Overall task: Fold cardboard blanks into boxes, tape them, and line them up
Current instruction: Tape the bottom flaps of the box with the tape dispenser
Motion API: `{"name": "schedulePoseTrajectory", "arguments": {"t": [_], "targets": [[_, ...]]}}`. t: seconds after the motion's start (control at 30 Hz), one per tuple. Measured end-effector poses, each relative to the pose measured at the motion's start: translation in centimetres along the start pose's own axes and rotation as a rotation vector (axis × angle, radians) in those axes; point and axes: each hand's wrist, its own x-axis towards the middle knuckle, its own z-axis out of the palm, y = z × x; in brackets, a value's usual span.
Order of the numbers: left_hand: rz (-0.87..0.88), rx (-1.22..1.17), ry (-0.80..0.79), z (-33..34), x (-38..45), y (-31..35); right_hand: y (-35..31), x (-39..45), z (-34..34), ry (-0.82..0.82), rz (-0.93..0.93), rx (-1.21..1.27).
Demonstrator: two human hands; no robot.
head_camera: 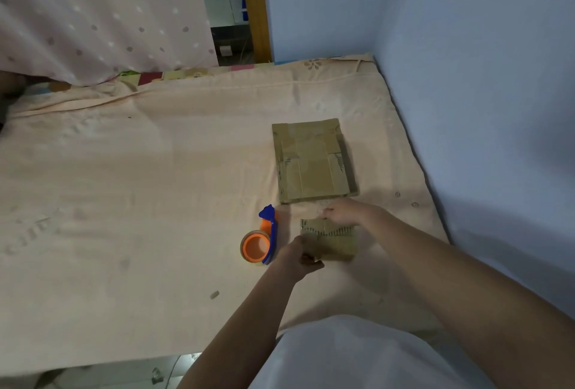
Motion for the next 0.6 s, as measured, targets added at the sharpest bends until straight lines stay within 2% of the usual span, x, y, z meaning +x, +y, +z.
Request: {"name": "schedulePoseTrajectory", "arguments": {"t": [0.17,0.33,0.47,0.6], "targets": [[0.035,-0.093,0.020,-0.2,1.0,0.8,0.7,-1.0,-0.2,-0.010,0.060,0.195],[0.050,-0.084,-0.073,0.5,1.1,2.4,1.9,-3.1,-0.2,-0.075,0.180,0.666],[0.038,0.012,-0.120,0.5,1.3,3.7,3.8,-2.4,1.6,-0.091,0.215,0.950],[0.059,0.161,-0.101,-0.2,2.1,5.5,4.6,-2.3,3.4,-0.089,0.211,1.232]]}}
